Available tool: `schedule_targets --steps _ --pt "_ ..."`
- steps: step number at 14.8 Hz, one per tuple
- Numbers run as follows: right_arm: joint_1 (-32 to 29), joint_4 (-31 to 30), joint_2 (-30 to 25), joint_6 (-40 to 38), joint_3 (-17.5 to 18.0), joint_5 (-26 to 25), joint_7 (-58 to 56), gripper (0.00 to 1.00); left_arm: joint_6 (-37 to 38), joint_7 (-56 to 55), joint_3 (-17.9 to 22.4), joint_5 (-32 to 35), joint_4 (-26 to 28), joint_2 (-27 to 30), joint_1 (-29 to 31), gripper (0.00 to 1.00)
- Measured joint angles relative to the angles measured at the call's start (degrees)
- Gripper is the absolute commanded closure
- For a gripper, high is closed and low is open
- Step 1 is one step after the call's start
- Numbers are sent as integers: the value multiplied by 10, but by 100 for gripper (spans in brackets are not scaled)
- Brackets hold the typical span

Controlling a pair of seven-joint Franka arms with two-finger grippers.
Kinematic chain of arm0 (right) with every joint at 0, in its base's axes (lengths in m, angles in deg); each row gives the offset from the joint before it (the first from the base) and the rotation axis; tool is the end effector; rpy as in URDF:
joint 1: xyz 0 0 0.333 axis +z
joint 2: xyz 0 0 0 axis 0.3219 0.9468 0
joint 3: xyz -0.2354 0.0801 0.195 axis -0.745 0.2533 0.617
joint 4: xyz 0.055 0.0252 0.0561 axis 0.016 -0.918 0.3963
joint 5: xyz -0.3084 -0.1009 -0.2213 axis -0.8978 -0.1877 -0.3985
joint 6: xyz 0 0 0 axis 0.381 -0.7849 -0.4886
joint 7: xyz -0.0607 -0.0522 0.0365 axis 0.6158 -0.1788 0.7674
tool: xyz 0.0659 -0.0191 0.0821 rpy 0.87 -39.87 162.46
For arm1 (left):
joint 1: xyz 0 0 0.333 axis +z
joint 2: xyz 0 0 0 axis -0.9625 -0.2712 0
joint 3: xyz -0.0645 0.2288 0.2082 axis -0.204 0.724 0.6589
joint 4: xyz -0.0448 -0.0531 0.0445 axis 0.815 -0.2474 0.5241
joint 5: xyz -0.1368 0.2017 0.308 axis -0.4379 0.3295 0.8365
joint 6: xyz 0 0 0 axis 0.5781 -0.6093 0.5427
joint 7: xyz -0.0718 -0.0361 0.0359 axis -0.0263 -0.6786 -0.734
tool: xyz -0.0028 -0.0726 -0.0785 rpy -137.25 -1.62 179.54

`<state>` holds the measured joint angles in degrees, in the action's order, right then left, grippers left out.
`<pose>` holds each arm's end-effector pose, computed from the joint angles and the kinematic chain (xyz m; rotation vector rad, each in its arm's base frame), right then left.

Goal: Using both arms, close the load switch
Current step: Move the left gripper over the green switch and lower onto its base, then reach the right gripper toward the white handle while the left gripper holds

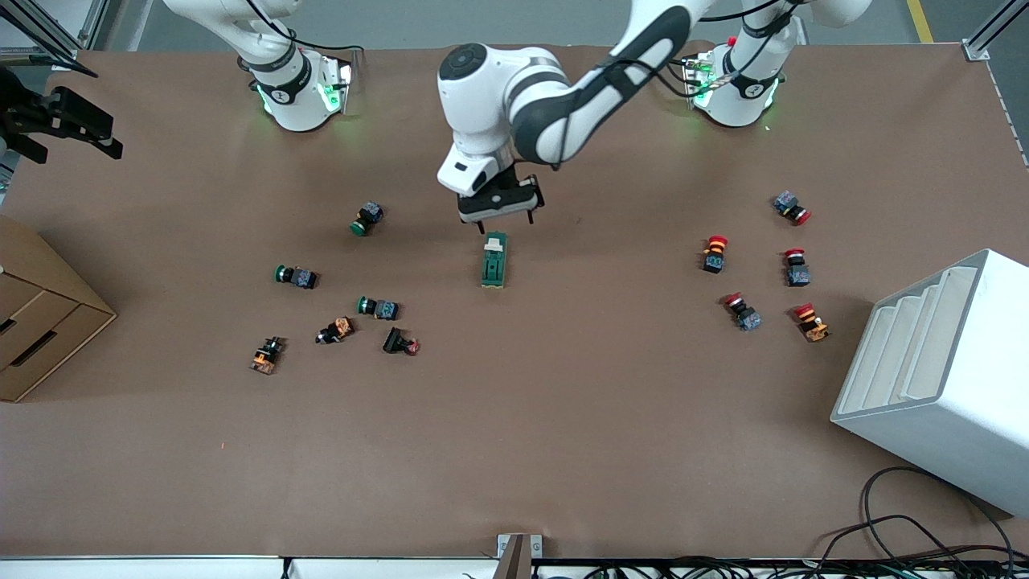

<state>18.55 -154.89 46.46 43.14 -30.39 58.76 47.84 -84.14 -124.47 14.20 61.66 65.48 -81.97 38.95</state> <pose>0.5002 -0.0012 0.6810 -3.1201 -0.0716 0.1069 0.3503 -0.5802 0.3105 -3.0014 -0.2502 -0.3859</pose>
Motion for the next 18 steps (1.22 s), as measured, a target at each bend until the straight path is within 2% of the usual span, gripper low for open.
schedule_targets --steps 3,8,11,15,18 --pt "-2 -1 15 3 -4 -2 0 0 -44 -113 0 89 51 -1 -26 0" --pt "-19 -3 87 66 -8 -6 0 0 -52 -326 0 287 96 -23 -65 0" --pt "-19 -3 127 78 -8 -15 0 0 -52 -380 0 375 113 -48 -73 1" --pt "-20 -1 135 85 -7 -29 6 0 -53 -442 0 480 141 -69 -78 1" --pt "-9 -2 135 85 -2 -7 116 0 -27 -483 2 521 145 -85 -102 2"
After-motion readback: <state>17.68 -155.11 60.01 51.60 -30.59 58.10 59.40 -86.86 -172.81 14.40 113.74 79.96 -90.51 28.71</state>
